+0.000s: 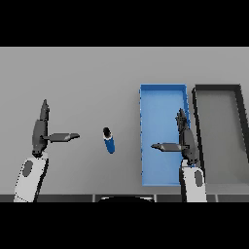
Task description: Pick up the blue pipe and place it into the blue bin.
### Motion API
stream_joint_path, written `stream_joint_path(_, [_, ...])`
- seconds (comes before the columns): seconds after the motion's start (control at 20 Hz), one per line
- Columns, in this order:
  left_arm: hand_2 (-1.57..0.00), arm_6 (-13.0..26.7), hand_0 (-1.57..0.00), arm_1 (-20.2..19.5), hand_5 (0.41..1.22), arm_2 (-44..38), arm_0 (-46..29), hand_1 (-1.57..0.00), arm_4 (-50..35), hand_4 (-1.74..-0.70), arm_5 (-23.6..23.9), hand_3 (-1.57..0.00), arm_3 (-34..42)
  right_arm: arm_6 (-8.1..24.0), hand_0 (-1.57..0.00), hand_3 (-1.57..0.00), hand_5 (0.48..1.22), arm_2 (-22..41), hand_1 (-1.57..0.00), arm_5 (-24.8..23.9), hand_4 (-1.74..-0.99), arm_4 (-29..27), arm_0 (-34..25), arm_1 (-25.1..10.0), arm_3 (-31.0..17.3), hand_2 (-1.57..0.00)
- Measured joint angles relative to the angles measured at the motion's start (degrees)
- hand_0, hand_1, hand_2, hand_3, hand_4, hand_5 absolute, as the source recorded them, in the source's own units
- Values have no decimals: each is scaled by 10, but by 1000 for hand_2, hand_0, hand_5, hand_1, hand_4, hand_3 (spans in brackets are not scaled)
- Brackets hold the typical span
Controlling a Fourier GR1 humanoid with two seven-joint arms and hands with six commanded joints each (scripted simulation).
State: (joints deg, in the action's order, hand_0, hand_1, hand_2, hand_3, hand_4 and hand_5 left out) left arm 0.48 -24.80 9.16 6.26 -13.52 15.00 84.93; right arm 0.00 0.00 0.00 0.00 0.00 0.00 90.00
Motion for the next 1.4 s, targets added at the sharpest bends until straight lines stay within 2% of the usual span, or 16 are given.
stream_joint_path(0.3, [1, -9, 1, -7, 591, -9, 5, 1, -7, -1074, -9, 1, -11, -3, 1, 1, 617, 5, 1, -5, -1225, 6, -4, 6, -3, 1])
stream_joint_path(0.35, [1, -36, 1, -51, 590, 9, 1, 1, -11, -1073, -89, 1, -6, -34, 1, 1, 618, 30, 1, 12, -1224, 36, 13, -15, 13, 1])
stream_joint_path(0.45, [1, -53, 1, -105, 587, 19, 4, 1, -22, -1076, -177, 1, -14, -46, 1, 1, 620, 56, 1, 25, -1225, 70, 33, -42, 47, 1])
stream_joint_path(0.55, [1, -66, 1, -113, 591, 29, 2, 1, -20, -1078, -208, 1, -16, -38, 1, 1, 618, 68, 1, 25, -1215, 89, 48, -50, 60, 1])
stream_joint_path(0.6, [1, -65, 1, -116, 596, 30, 6, 1, -22, -1080, -215, 1, -17, -24, 1, 1, 614, 69, 1, 19, -1203, 97, 42, -51, 64, 1])
stream_joint_path(0.7, [1, -68, 1, -123, 604, 32, 1, 1, -25, -1085, -225, 1, -10, -25, 1, 1, 601, 74, 1, 16, -1186, 108, 51, -54, 70, 1])
stream_joint_path(0.8, [1, -75, 1, -130, 596, 34, -3, 1, -36, -1090, -243, 1, 0, -9, 1, 1, 598, 70, 1, 11, -1186, 111, 48, -58, 69, 1])
stream_joint_path(0.9, [1, -79, 1, -138, 567, 50, -11, 1, -40, -1096, -275, 1, 20, -13, 1, 1, 605, 76, 1, 16, -1193, 112, 45, -56, 71, 1])
stream_joint_path(0.95, [1, -92, 1, -142, 554, 59, -22, 1, -37, -1102, -289, 1, 31, -25, 1, 1, 607, 77, 1, 19, -1198, 112, 47, -58, 73, 1])
stream_joint_path(1.05, [1, -79, 1, -140, 514, 82, -27, 1, -39, -1124, -308, 1, 58, -16, 1, 1, 611, 79, 1, 20, -1205, 113, 37, -57, 69, 1])
stream_joint_path(1.15, [1, -66, 1, -129, 497, 107, -37, 1, -33, -1158, -318, 1, 81, -28, 1, 1, 612, 78, 1, 21, -1208, 113, 43, -58, 62, 1])
stream_joint_path(1.2, [1, -58, 1, -116, 490, 121, -34, 1, -23, -1170, -317, 1, 80, -24, 1, 1, 613, 78, 1, 21, -1211, 114, 39, -59, 63, 1])
stream_joint_path(1.25, [1, -60, 1, -106, 484, 134, -32, 1, -6, -1176, -314, 1, 80, -29, 1, 1, 613, 81, 1, 20, -1212, 115, 47, -56, 68, 1])
stream_joint_path(1.35, [1, -63, 1, -90, 469, 153, -30, 1, 20, -1181, -305, 1, 87, -19, 1, 1, 618, 78, 1, 18, -1221, 114, 43, -55, 68, 1])
stream_joint_path(1.4, [1, -67, 1, -84, 466, 158, -32, 1, 28, -1186, -301, 1, 87, -30, 1, 1, 619, 87, 1, 18, -1223, 118, 56, -50, 75, 1])
